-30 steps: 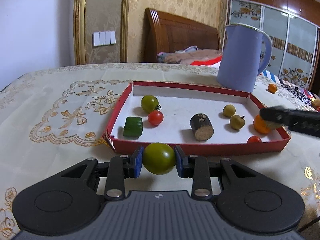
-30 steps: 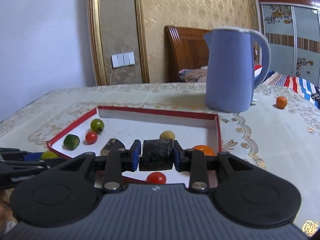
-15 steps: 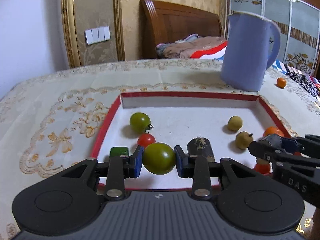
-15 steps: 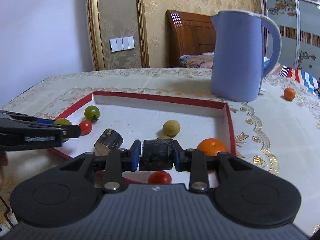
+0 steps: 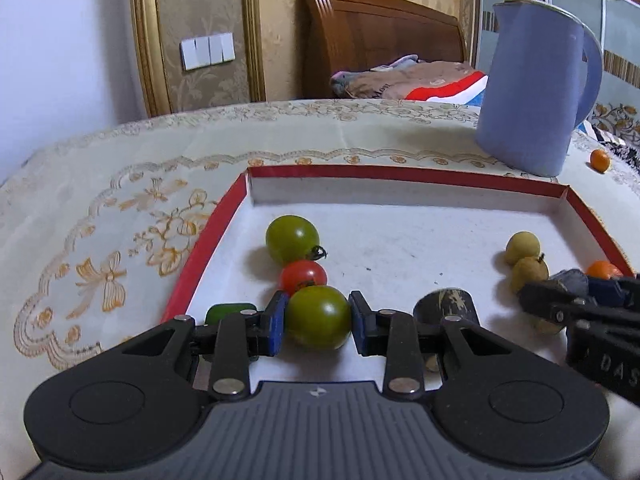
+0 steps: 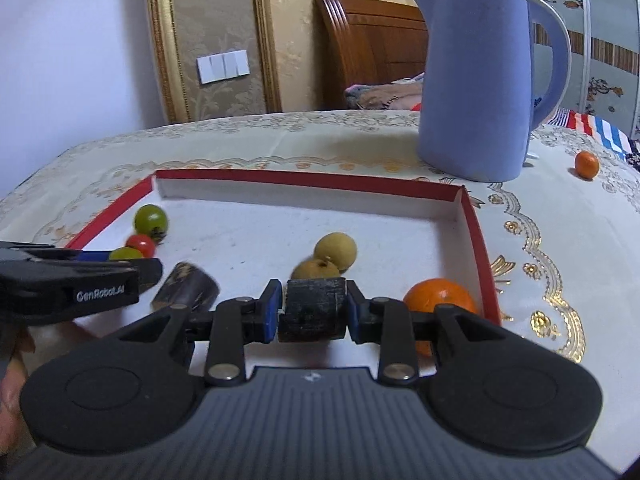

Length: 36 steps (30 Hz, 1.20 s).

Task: Organize fruits
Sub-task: 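Carry the green tomato and log piece over the red tray with both grippers, then open the left gripper releasing the tomato while the right releases the log piece, then withdraw both open grippers away from the tray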

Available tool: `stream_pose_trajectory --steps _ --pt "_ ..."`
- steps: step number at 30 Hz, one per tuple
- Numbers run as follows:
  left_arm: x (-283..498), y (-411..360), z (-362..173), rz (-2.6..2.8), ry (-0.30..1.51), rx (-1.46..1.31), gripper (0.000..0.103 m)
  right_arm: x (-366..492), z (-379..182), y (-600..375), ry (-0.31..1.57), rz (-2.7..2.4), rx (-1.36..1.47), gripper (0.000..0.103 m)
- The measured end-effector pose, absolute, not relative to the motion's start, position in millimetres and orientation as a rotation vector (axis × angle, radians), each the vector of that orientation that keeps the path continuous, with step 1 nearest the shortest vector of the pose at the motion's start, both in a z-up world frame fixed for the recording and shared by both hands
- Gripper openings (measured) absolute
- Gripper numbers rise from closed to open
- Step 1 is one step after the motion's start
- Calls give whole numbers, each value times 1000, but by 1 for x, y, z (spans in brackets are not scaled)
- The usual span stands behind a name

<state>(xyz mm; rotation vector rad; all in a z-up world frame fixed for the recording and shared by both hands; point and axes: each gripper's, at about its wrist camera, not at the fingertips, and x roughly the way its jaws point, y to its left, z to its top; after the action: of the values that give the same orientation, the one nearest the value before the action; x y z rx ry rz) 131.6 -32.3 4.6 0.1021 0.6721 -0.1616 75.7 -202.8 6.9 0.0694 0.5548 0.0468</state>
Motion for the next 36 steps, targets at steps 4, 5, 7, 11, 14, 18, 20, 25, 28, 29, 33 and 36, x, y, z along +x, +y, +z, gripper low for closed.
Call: stream_pose_trajectory --steps 4,5,7,11,14,18,20,25,28,29,33,36 --pt "134 -40 2 -148 643 142 33 87 6 -202 561 19 66 31" --pt "133 -40 2 -147 640 141 33 90 6 -202 567 15 69 31" --pt "134 -39 2 -152 640 133 33 93 4 -201 571 9 58 31" --pt "134 -37 2 -171 644 124 41 92 4 -203 576 21 71 53" --pt "127 -34 4 -182 634 118 52 83 7 -205 543 15 93 69" --pt "111 -29 8 -176 604 134 57 68 12 -207 496 9 99 79" --pt "102 -24 12 -184 593 125 57 62 14 -211 488 17 131 79" --pt "77 -8 14 -228 602 76 57 43 17 -212 466 29 138 80" --pt "60 -5 13 -228 554 107 60 23 20 -211 421 9 123 94" --pt "55 -5 14 -217 537 117 66 17 21 -212 406 0 122 94" --pt "43 4 16 -233 526 100 69 -10 26 -212 321 -103 61 100" --pt "42 15 11 -189 566 77 73 -13 25 -222 349 -116 62 101"
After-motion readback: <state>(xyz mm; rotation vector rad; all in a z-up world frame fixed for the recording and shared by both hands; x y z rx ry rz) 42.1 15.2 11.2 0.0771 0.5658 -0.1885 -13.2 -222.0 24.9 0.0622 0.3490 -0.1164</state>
